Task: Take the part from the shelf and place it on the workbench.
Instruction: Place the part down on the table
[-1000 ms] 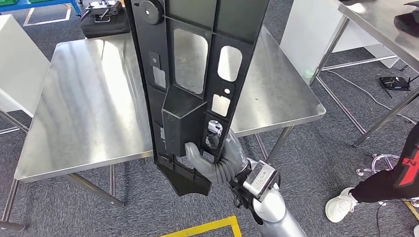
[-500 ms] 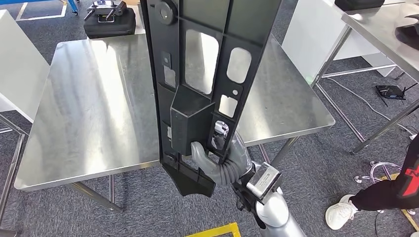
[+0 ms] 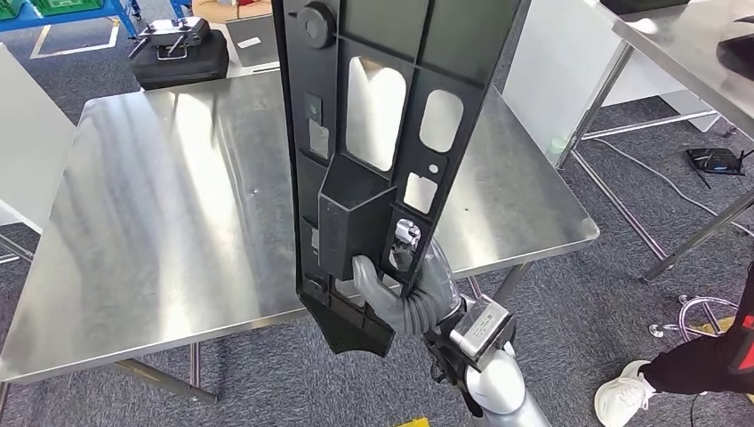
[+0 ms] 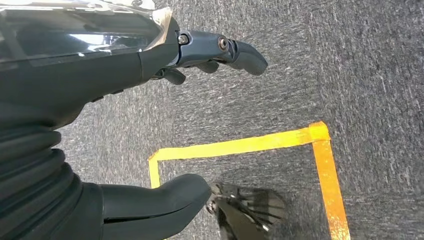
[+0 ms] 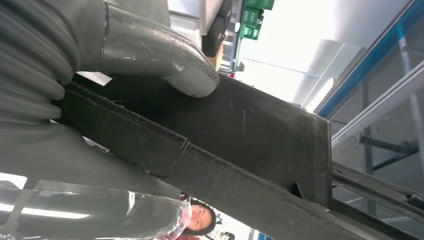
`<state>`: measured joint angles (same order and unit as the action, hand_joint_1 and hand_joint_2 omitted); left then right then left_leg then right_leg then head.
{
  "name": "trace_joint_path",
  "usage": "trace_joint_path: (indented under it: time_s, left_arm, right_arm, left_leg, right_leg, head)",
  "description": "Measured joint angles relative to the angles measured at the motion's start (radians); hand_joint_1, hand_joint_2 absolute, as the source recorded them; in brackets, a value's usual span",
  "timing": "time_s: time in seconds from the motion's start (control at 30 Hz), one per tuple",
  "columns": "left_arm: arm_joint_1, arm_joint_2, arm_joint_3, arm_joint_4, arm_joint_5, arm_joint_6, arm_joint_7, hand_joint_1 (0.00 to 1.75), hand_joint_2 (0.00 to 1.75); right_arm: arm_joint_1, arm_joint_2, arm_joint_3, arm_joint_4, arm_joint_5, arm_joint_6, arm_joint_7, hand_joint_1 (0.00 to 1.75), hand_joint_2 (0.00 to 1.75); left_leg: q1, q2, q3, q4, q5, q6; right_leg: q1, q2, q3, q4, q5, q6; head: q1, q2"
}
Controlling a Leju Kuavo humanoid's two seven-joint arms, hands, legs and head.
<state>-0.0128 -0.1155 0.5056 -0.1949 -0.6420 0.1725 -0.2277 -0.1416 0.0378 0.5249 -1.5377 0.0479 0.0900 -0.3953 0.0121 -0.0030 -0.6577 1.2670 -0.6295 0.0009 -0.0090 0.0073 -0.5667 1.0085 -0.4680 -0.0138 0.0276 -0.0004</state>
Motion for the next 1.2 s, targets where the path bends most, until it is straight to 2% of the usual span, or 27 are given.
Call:
trace_joint_path:
  time_s: [0.03, 0.07, 0.13, 0.2, 0.27, 0.33, 0.37, 0.4, 0.47, 0.5, 0.53, 0.57, 0.63, 0.67, 0.73, 0.77, 0.8, 0.9, 1.03, 1.1, 1.2]
  left_arm:
    - [0.001, 0.000, 0.000, 0.000, 0.000, 0.000, 0.000, 0.00, 1.75]
    - [0.001, 0.000, 0.000, 0.000, -0.001, 0.000, 0.000, 0.00, 1.75]
    - [0.001, 0.002, 0.000, 0.000, -0.002, -0.002, 0.000, 0.00, 1.75]
    - [0.000, 0.003, 0.000, 0.000, -0.003, -0.004, 0.000, 0.00, 1.75]
    - [0.001, 0.003, 0.000, 0.000, -0.004, -0.004, -0.001, 0.00, 1.75]
    - [0.002, 0.003, 0.000, 0.000, -0.005, -0.004, -0.001, 0.00, 1.75]
    - [0.001, 0.003, 0.001, 0.000, -0.006, -0.003, -0.001, 0.00, 1.75]
    - [-0.001, 0.003, 0.001, 0.000, -0.006, -0.003, -0.001, 0.00, 1.75]
    - [-0.003, 0.002, 0.001, 0.000, -0.006, -0.003, -0.001, 0.00, 1.75]
    - [-0.002, 0.002, 0.001, 0.000, -0.007, -0.004, -0.001, 0.00, 1.75]
    - [-0.002, 0.002, 0.001, 0.000, -0.008, -0.003, -0.001, 0.00, 1.75]
    - [-0.001, 0.001, 0.001, 0.000, -0.009, -0.002, -0.001, 0.00, 1.75]
    - [-0.001, 0.000, 0.001, 0.000, -0.014, 0.008, -0.001, 0.00, 1.75]
    - [-0.002, 0.000, 0.001, 0.000, -0.018, 0.014, -0.001, 0.00, 1.75]
    - [-0.002, -0.001, 0.002, 0.000, -0.026, 0.022, 0.000, 0.00, 1.75]
    - [-0.003, -0.002, 0.002, 0.001, -0.031, 0.024, 0.001, 0.00, 1.75]
    - [-0.003, -0.003, 0.002, 0.001, -0.036, 0.024, 0.001, 0.00, 1.75]
    - [-0.009, -0.004, 0.003, 0.001, -0.052, 0.023, 0.001, 0.00, 1.75]
    - [-0.018, -0.005, 0.003, 0.001, -0.065, 0.016, 0.001, 0.00, 1.75]
    - [-0.020, -0.004, 0.003, 0.001, -0.073, 0.015, 0.002, 0.00, 1.75]
    - [-0.020, -0.005, 0.003, 0.001, -0.087, 0.014, 0.005, 0.00, 1.75]
  right_arm:
    - [0.002, 0.000, -0.001, 0.000, 0.000, 0.000, 0.000, 1.75, 1.75]
    - [0.004, 0.000, -0.002, 0.000, 0.000, 0.000, 0.000, 1.75, 1.75]
    - [0.004, 0.000, -0.003, -0.002, 0.000, 0.000, 0.000, 1.75, 1.75]
    - [0.004, 0.000, -0.004, -0.005, 0.001, 0.000, 0.000, 1.75, 1.75]
    - [0.005, 0.000, -0.006, -0.007, 0.002, 0.000, 0.001, 1.75, 1.75]
    - [0.007, 0.000, -0.008, -0.010, 0.003, 0.000, 0.002, 1.75, 1.75]
    - [0.006, 0.000, -0.008, -0.012, 0.004, 0.000, 0.001, 1.75, 1.75]
    - [0.004, -0.001, -0.009, -0.014, 0.004, 0.000, 0.001, 1.75, 1.75]
    - [0.004, -0.002, -0.009, -0.014, 0.004, 0.000, 0.000, 1.75, 1.75]
    - [0.006, -0.003, -0.009, -0.014, 0.004, 0.000, 0.001, 1.75, 1.75]
    - [0.007, -0.004, -0.010, -0.014, 0.006, -0.001, 0.001, 1.75, 1.75]
    - [0.007, -0.005, -0.010, -0.013, 0.013, -0.005, 0.001, 1.75, 1.75]
    - [-0.002, -0.006, -0.009, -0.012, 0.046, -0.022, 0.005, 1.75, 1.75]
    - [-0.010, -0.007, -0.009, -0.010, 0.070, -0.036, 0.008, 1.75, 1.75]
    - [-0.038, -0.007, -0.008, 0.003, 0.124, -0.067, 0.021, 1.75, 1.75]
    - [-0.056, -0.005, -0.007, 0.014, 0.156, -0.085, 0.030, 1.75, 1.75]
    - [-0.080, -0.003, -0.005, 0.031, 0.195, -0.107, 0.040, 1.75, 1.75]
    - [-0.182, 0.015, 0.014, 0.116, 0.328, -0.166, 0.076, 1.75, 1.75]
    - [-0.323, 0.055, 0.064, 0.270, 0.464, -0.198, 0.124, 1.75, 1.75]
    - [-0.387, 0.078, 0.091, 0.352, 0.534, -0.215, 0.152, 1.75, 1.75]
    - [-0.481, 0.110, 0.133, 0.474, 0.658, -0.251, 0.213, 1.75, 1.75]
  left_leg:
    - [0.000, 0.000, -0.024, 0.014, 0.007, 0.000]
    - [0.000, 0.000, -0.030, -0.007, 0.034, 0.002]
    - [-0.002, 0.000, 0.002, -0.121, 0.125, 0.014]
    - [-0.010, -0.001, 0.035, -0.209, 0.152, 0.027]
    - [-0.019, -0.003, 0.044, -0.233, 0.142, 0.042]
    - [-0.016, -0.004, 0.066, -0.247, 0.157, 0.056]
    - [-0.013, -0.003, 0.078, -0.251, 0.157, 0.061]
    - [-0.011, -0.003, 0.090, -0.254, 0.156, 0.064]
    - [-0.010, -0.002, 0.098, -0.256, 0.149, 0.069]
    - [-0.010, -0.003, 0.101, -0.256, 0.145, 0.070]
    - [-0.010, -0.003, 0.105, -0.256, 0.140, 0.069]
    - [-0.010, -0.004, 0.111, -0.256, 0.135, 0.067]
    - [-0.009, -0.006, 0.127, -0.256, 0.122, 0.060]
    - [-0.009, -0.007, 0.134, -0.256, 0.117, 0.056]
    - [-0.011, -0.005, 0.137, -0.256, 0.109, 0.047]
    - [-0.012, -0.004, 0.136, -0.255, 0.107, 0.043]
    - [-0.013, -0.003, 0.135, -0.255, 0.106, 0.043]
    - [-0.013, 0.000, 0.140, -0.261, 0.107, 0.052]
    - [-0.012, 0.001, 0.144, -0.272, 0.106, 0.051]
    - [-0.011, 0.001, 0.144, -0.274, 0.108, 0.047]
    - [-0.008, 0.000, 0.144, -0.275, 0.111, 0.036]
  right_leg:
    - [0.001, 0.002, 0.006, 0.000, -0.006, 0.000]
    - [0.002, 0.004, 0.014, 0.000, -0.012, 0.001]
    - [0.003, 0.007, 0.033, -0.001, -0.027, 0.005]
    - [0.006, 0.008, 0.046, -0.003, -0.040, 0.014]
    - [0.010, 0.009, 0.056, 0.003, -0.043, 0.028]
    - [0.011, 0.008, 0.060, 0.020, -0.047, 0.040]
    - [0.011, 0.007, 0.051, 0.041, -0.055, 0.044]
    - [0.009, 0.006, 0.030, 0.080, -0.071, 0.045]
    - [0.004, 0.005, -0.044, 0.192, -0.110, 0.043]
    - [0.002, 0.005, -0.083, 0.241, -0.124, 0.045]
    - [0.000, 0.004, -0.110, 0.262, -0.123, 0.050]
    - [-0.002, 0.004, -0.118, 0.248, -0.106, 0.059]
    - [-0.005, 0.001, -0.089, 0.129, -0.027, 0.078]
    - [-0.004, -0.001, -0.072, 0.069, 0.002, 0.079]
    - [0.001, -0.004, -0.053, 0.009, 0.029, 0.062]
    - [0.003, -0.005, -0.052, 0.008, 0.031, 0.052]
    - [0.003, -0.005, -0.050, 0.006, 0.040, 0.048]
    - [0.002, 0.001, -0.050, 0.003, 0.049, 0.048]
    - [0.003, 0.003, -0.050, 0.003, 0.046, 0.042]
    - [0.005, 0.003, -0.051, 0.003, 0.046, 0.040]
    - [0.008, 0.002, -0.051, 0.003, 0.047, 0.036]
  head:
    - [0.000, 0.000]
    - [0.000, 0.000]
    - [0.000, 0.000]
    - [0.000, 0.000]
    - [-0.001, 0.000]
    - [-0.002, 0.000]
    - [-0.001, 0.000]
    - [0.001, 0.000]
    - [0.003, 0.000]
    - [0.003, 0.000]
    - [0.003, 0.000]
    - [0.003, 0.000]
    - [0.003, 0.000]
    - [0.003, 0.000]
    - [0.003, 0.000]
    - [0.003, 0.000]
    - [0.003, 0.000]
    - [0.003, 0.000]
    - [0.003, 0.000]
    - [0.003, 0.000]
    - [0.003, 0.000]
